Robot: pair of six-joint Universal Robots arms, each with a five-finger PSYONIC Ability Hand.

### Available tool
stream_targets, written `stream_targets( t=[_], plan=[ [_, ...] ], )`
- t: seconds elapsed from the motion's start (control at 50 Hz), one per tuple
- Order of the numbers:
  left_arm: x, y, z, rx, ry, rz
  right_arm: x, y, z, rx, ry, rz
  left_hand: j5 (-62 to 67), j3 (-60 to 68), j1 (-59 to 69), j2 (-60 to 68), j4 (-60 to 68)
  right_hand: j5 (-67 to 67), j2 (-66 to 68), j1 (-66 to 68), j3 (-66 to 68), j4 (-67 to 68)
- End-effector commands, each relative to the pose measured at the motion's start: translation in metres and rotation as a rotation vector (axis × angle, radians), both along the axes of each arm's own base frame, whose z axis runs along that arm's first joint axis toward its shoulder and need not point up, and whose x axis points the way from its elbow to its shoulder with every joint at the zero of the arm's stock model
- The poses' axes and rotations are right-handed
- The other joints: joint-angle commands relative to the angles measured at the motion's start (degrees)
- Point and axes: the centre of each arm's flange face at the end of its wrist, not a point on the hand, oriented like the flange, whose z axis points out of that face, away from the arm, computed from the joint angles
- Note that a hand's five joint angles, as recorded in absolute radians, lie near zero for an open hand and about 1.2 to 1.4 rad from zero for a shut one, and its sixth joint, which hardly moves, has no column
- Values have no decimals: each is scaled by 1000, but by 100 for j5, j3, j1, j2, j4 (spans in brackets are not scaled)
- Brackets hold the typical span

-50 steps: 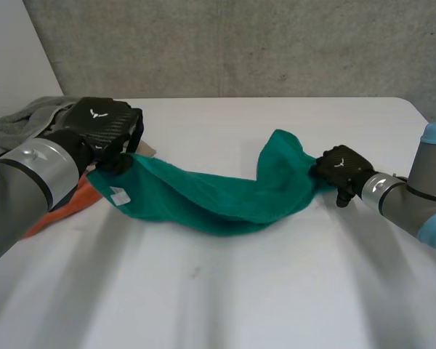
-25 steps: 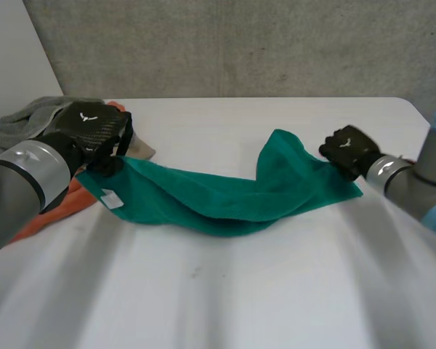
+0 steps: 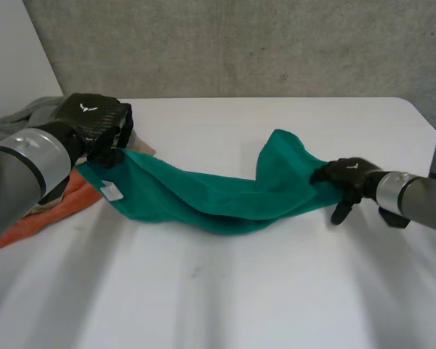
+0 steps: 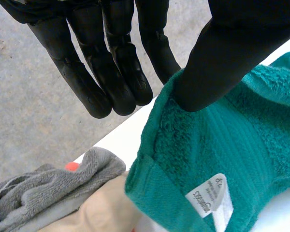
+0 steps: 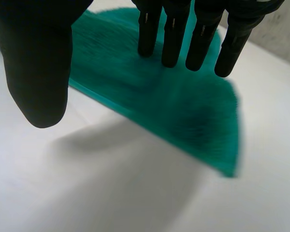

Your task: Fold the laundry.

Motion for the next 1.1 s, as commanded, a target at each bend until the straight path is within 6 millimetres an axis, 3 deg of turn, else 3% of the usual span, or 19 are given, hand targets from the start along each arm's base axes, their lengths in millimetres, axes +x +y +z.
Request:
stream_targets(
  t=[0.02, 0.32, 0.68, 0.74, 0.78, 0.82, 0.92, 1.0, 1.02, 1.1],
  plan=[
    [-8, 10, 9, 4, 16, -15, 26, 32, -4, 128, -175, -103, 1297, 1208, 1443, 1127, 1157, 259, 49, 78, 57, 144],
    [-2, 18, 29, -41, 57, 7, 53, 20, -30, -53, -133, -63, 1297, 1208, 1443, 1127, 1157, 2597, 2386, 2416, 2395, 2482],
    [5, 12, 23, -13, 70, 35, 68, 23, -42, -122, -98, -4, 1297, 1208, 1443, 1127, 1157, 2614, 2404, 2433, 2412, 2499],
    [5, 11, 23, -11, 70, 36, 72, 22, -42, -137, -104, 4, 1297, 1208, 1443, 1127, 1157, 3720, 3509, 3539, 3518, 3605],
    [6, 10, 21, -9, 69, 39, 73, 19, -40, -153, -112, 4, 1297, 1208, 1443, 1127, 1157, 5815, 5605, 5634, 5613, 5700],
    [6, 10, 20, -6, 68, 41, 74, 16, -38, -172, -114, 4, 1297, 1208, 1443, 1127, 1157, 5830, 5619, 5649, 5627, 5714],
    [9, 8, 16, 9, 61, 54, 68, 9, -27, -198, -113, -10, 1297, 1208, 1443, 1127, 1157, 5830, 5619, 5649, 5627, 5714],
    [12, 8, 5, 44, 45, 62, 52, 6, 10, -266, -44, -8, 1297, 1208, 1443, 1127, 1157, 5830, 5619, 5649, 5627, 5714],
    [15, 8, -2, 65, 34, 69, 40, 10, 30, -288, 25, -1, 1297, 1208, 1443, 1127, 1157, 5830, 5619, 5649, 5627, 5714],
    [13, 7, -19, 113, -9, 56, 10, 30, 70, -299, 224, 67, 1297, 1208, 1443, 1127, 1157, 5830, 5619, 5649, 5627, 5714]
  ],
)
